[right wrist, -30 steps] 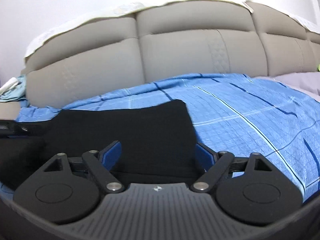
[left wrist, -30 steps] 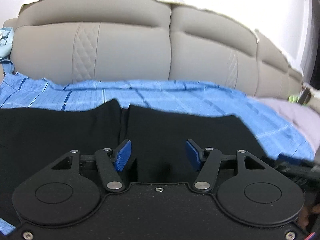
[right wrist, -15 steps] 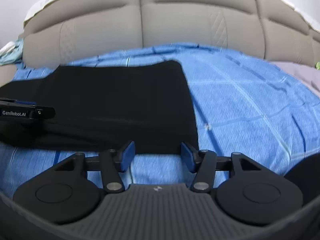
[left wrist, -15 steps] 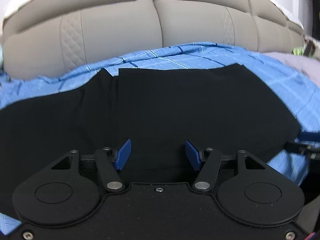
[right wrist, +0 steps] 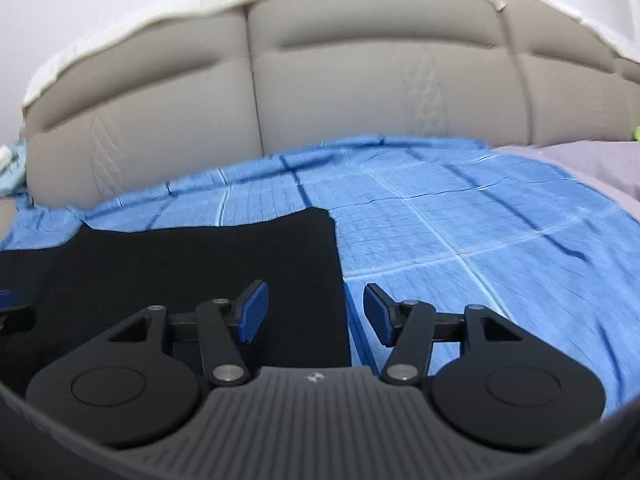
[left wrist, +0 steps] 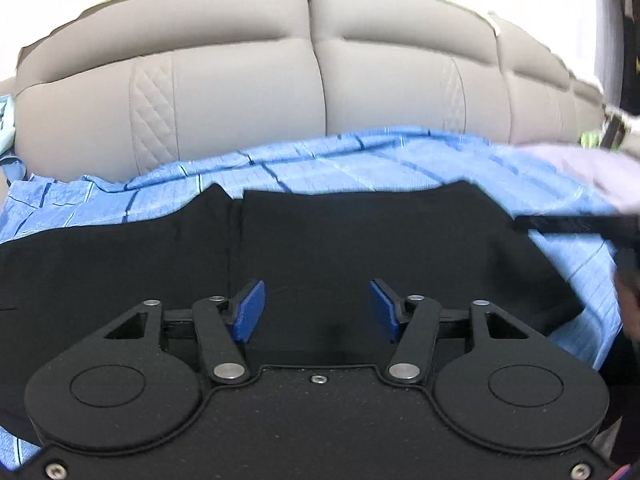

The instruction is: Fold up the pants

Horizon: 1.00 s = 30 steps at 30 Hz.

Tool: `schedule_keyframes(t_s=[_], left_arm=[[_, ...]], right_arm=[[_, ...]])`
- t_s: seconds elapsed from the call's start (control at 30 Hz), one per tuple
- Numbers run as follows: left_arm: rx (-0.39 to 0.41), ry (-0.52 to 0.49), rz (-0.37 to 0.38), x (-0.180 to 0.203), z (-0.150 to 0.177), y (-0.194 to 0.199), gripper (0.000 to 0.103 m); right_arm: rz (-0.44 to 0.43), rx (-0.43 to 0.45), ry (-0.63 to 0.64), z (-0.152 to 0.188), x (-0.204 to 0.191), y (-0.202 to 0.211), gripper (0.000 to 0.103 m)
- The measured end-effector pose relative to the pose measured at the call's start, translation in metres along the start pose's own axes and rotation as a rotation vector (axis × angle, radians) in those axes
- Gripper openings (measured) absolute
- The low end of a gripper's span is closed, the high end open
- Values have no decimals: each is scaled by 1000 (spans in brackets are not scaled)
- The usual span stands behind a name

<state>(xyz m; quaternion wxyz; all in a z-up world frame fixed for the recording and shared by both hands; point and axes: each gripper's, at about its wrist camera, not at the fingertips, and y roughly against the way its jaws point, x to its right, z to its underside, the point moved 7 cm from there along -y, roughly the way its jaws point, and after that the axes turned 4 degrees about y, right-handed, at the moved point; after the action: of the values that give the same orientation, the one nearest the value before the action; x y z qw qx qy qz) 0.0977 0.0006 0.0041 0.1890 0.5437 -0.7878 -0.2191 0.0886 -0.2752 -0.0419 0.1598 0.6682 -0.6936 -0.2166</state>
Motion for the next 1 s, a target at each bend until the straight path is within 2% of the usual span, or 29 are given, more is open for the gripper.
schedule_keyframes(t_s=[0.1,0.13,0.2,0.23,0.27,0.3,0.47,0.57,0.63,0.7,0.73,0.8,0.83,0.93,1.0], left_arm=[[-69,-8,-15,3,20,-13,45],[-94,-2,-22,2,27,-17,43],[-66,-4,-31,2,34,-15,41],[-68,-11,-33,4,36,-15,41],[-66,-14,-35,5,37,-14,41],[-66,-9,-36,6,37,-14,41],[-63,38,-34,3,35,-15,39],[-55,31,-34,3,35,-14,38],[-49,30,-42,4,36,-15,38],[-47,19,-53,6,36,-15,38],[-46,16,-56,7,36,-15,38],[-45,24,-56,7,37,-14,38],[-45,30,-55,7,37,-14,38],[-44,37,-57,8,36,-14,38],[-43,37,-59,7,36,-14,38]], right_arm=[[-6,-76,-21,-13,5,-49,70],[5,-72,-33,-19,8,-62,72],[-6,-62,-42,-29,9,-80,74],[-19,-64,-41,-34,8,-87,59],[-28,-69,-32,-38,6,-93,31],[-40,-78,-37,-39,5,-97,16],[-31,-35,-6,-44,5,-101,8],[-39,6,-8,-50,11,-103,9],[-49,-16,-55,-43,19,-117,8],[-90,-9,-97,-46,24,-115,14],[-99,-14,-107,-46,25,-114,36],[-98,-15,-90,-46,25,-106,53],[-83,-5,-68,-46,24,-100,66],[-46,36,-3,-44,15,-75,69],[-57,61,32,-40,1,-57,71]])
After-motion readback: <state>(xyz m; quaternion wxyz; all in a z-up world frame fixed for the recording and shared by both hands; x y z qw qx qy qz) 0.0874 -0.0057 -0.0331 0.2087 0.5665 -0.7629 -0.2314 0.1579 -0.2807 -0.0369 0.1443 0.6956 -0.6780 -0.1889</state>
